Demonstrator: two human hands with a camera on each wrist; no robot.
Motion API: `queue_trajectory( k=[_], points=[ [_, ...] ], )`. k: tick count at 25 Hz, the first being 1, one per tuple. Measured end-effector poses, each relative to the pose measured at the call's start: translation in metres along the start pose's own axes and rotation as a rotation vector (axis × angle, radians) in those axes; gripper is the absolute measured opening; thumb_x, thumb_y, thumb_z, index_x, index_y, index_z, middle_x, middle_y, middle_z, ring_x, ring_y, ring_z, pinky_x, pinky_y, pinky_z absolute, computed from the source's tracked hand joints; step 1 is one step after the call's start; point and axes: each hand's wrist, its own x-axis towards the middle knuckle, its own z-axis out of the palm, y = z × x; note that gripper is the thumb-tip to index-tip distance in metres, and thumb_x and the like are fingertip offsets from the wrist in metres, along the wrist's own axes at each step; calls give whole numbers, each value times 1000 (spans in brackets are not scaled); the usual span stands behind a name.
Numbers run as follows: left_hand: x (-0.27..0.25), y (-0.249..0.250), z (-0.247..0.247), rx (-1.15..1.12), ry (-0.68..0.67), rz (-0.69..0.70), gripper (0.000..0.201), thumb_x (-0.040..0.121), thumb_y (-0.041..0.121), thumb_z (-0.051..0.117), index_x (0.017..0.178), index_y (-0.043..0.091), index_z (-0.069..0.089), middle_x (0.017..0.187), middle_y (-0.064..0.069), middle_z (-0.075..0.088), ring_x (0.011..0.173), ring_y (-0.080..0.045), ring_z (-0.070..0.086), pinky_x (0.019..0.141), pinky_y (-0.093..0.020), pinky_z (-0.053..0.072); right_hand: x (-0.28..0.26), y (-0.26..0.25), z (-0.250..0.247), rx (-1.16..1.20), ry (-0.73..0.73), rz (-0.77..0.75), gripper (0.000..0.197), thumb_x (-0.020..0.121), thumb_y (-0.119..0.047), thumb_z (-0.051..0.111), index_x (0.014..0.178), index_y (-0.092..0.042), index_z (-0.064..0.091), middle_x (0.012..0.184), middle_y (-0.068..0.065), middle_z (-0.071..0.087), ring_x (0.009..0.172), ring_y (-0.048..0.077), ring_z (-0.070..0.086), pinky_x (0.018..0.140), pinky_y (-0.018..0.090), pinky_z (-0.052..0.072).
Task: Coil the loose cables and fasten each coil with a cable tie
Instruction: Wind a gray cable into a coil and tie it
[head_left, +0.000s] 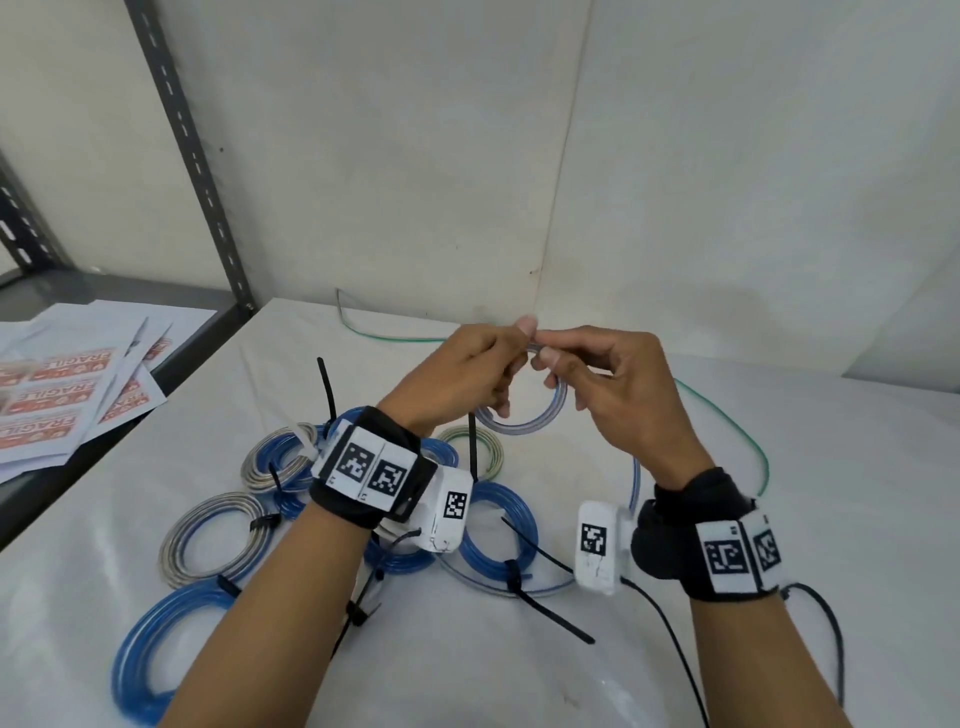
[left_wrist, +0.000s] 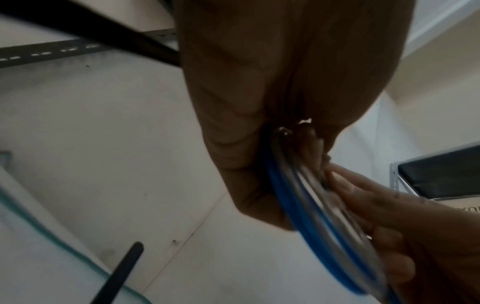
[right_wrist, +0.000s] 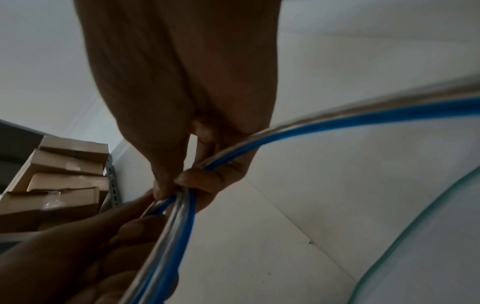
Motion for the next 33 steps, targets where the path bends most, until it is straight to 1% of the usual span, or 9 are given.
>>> queue_trajectory(
  k=[4, 8, 11, 15, 18, 21, 28, 31, 33],
  points=[
    [1, 2, 4, -195, 125, 168, 51, 110, 31, 38, 61, 29, 49, 59, 8, 28, 50, -11, 26, 52, -25, 39, -1, -8, -2, 171, 124, 38, 19, 98, -9, 65, 114, -12, 74, 93, 6, 79, 82, 22, 76, 56, 28, 56],
    [7, 7, 5, -583, 353, 247, 47, 110, 40, 31, 67, 22, 31, 61, 6, 14, 51, -11, 16, 49, -24, 31, -3, -12, 26, 417, 272, 111, 23, 96, -12, 67, 116, -4, 72, 98, 9, 79, 90, 25, 77, 60, 27, 59],
    [6, 4, 14, -638, 430, 264, 46, 110, 41, 29, 69, 20, 31, 61, 4, 14, 51, -12, 18, 51, -25, 33, -4, -15, 51, 447, 371, 97, 27, 91, -12, 73, 117, -4, 72, 96, 9, 79, 86, 23, 76, 59, 27, 58],
    [8, 2, 6, -526, 350, 162, 46, 111, 34, 34, 74, 12, 50, 54, 1, 33, 49, -17, 37, 63, -35, 51, -2, -15, 23, 313, 310, 26, 21, 94, -12, 70, 114, -9, 74, 91, 7, 78, 78, 22, 73, 53, 25, 54],
    [0, 5, -6, -83, 102, 92, 42, 108, 32, 44, 78, 7, 57, 53, 2, 41, 48, -19, 46, 68, -40, 56, -3, -12, 0, 58, 76, 5, 16, 96, -11, 68, 107, -17, 78, 87, 0, 77, 74, 20, 71, 52, 24, 50],
    [-5, 4, -3, 217, -24, 155, 49, 107, 35, 46, 78, -3, 52, 57, 4, 40, 49, -13, 52, 62, -42, 52, -3, -12, -5, -5, 35, 10, 16, 96, -11, 67, 102, -19, 78, 86, -2, 77, 73, 19, 72, 52, 24, 51],
    [4, 4, 12, -367, 313, 295, 39, 108, 35, 40, 74, 15, 43, 60, 6, 25, 51, -12, 25, 55, -26, 43, -6, -15, 24, 367, 295, 55, 27, 99, -13, 63, 125, -10, 69, 100, 6, 79, 91, 26, 76, 56, 28, 59],
    [5, 1, 21, -446, 416, 306, 39, 110, 31, 38, 75, 14, 42, 60, 6, 25, 50, -11, 24, 53, -25, 41, -6, -15, 36, 359, 330, 52, 32, 96, -14, 66, 129, -14, 66, 101, 2, 79, 91, 22, 76, 56, 27, 59],
    [5, 0, 19, -407, 361, 283, 39, 109, 32, 41, 79, 9, 50, 59, 4, 33, 49, -13, 32, 59, -31, 48, -3, -13, 25, 303, 343, 31, 30, 97, -11, 66, 127, -12, 68, 96, 2, 79, 86, 22, 75, 54, 25, 56]
  ],
)
